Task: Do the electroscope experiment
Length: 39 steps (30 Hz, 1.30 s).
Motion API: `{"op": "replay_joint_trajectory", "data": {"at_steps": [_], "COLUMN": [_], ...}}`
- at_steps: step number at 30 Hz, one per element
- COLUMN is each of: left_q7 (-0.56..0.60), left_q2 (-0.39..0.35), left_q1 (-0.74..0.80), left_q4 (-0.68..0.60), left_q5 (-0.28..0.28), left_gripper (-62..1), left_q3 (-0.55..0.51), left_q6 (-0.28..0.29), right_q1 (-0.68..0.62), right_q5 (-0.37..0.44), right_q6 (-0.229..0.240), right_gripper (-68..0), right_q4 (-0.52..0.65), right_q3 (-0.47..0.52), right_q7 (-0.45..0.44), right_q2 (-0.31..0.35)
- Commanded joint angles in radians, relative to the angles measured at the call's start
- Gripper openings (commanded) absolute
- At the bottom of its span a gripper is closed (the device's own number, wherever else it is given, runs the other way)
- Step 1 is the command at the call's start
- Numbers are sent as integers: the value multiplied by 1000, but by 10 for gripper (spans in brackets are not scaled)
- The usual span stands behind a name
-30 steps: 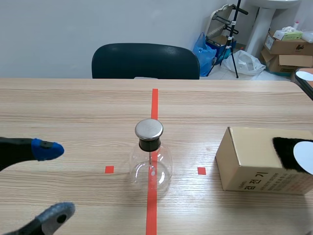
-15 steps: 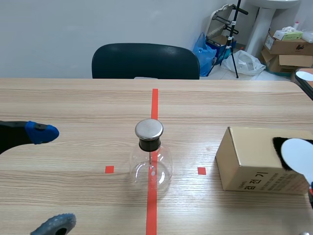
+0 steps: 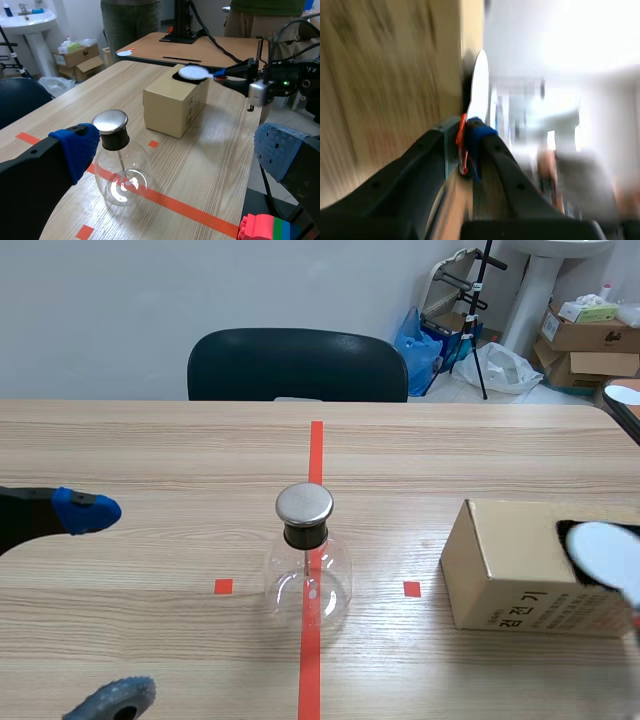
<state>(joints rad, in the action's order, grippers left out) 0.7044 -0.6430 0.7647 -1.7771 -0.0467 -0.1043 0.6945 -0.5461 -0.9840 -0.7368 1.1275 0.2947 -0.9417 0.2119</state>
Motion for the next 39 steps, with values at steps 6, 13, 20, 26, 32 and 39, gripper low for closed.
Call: {"op": "replay_joint_trajectory", "data": {"at_steps": [6,13,20,26,32,39], "left_q7": [10,10,10,10,10,10], "left_q2": [0,0,0,0,0,0], "left_q1": [-3,-3,-3,-3,-3,-10], "left_q4": [-4,-4,-4,-4,-5,-5], "left_q5": [-12,-11,-11,-12,-12,-11], "left_gripper": [14,14,14,14,14,14], "left_q3": [8,8,8,8,8,8], "left_q6": [2,2,2,2,2,2], "right_q1": [12,-8,-19,-9,-11,-12], "right_q5": [8,16,20,17,-34,-46], "right_q6": [-46,-46,-46,-46,-46,-46], "right_gripper": [-667,-667,-667,-667,-667,-667], "right_q4": [6,5,5,6,6,6], "right_q3": [-8,16,38,46,53,53], "right_q7": [159,198,211,63,14,272], "right_q2": [-16,-22,-40,-44,-51,-57]}}
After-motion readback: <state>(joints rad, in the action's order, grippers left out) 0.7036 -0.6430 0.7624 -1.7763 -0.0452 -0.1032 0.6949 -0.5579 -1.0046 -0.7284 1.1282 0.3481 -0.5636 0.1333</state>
